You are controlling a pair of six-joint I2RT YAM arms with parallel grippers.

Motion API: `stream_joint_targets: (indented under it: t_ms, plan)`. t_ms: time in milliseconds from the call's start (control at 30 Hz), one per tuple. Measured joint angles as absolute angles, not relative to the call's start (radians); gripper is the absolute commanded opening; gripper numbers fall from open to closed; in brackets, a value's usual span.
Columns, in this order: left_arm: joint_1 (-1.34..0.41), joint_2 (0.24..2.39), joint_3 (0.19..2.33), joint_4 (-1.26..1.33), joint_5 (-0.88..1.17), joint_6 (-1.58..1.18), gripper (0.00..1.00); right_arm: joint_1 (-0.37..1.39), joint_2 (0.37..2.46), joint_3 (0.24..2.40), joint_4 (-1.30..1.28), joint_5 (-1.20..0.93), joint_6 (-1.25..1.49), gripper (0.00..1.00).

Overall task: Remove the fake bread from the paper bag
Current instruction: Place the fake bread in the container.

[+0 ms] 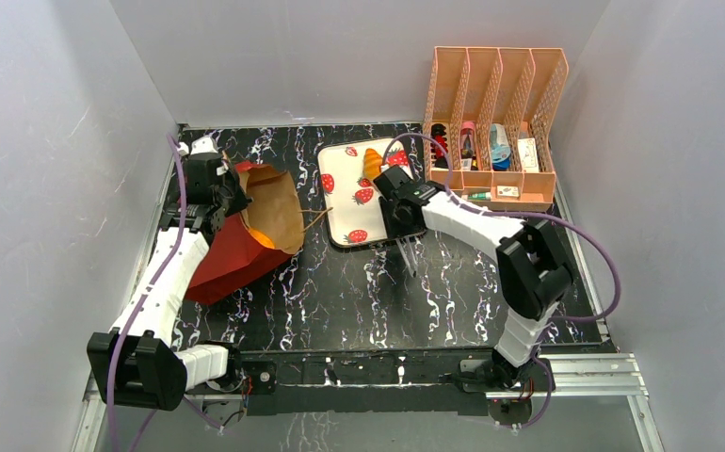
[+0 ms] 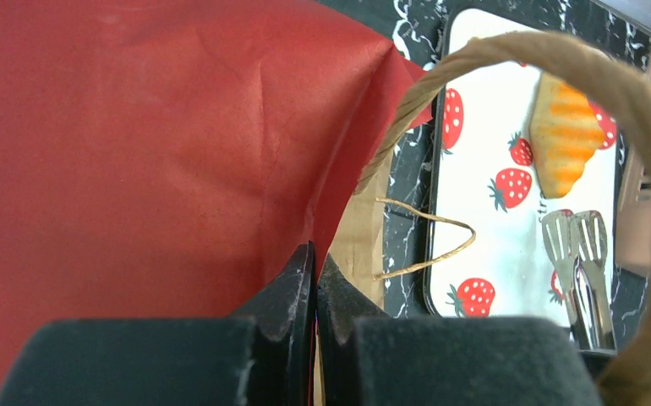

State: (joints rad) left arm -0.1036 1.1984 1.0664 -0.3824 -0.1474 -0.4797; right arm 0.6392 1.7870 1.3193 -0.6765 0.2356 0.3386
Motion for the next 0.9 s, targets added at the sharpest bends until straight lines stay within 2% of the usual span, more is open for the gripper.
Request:
stream_joint_targets:
  t_ms: [400, 600, 900]
  plan:
    - [-0.098, 1.184, 1.03, -0.318, 0.133, -0.321, 0.0, 0.663, 1.606, 1.298, -0.66, 0.166, 0.354, 0.26]
    - [-0.098, 1.203, 1.028, -0.308, 0.266, -0.251, 0.0, 0.757, 1.59, 1.3, -0.659, 0.118, 0.355, 0.26]
    - [-0.102, 1.218, 1.015, -0.3, 0.333, -0.204, 0.0, 0.916, 1.59, 1.299, -0.627, 0.007, 0.395, 0.27]
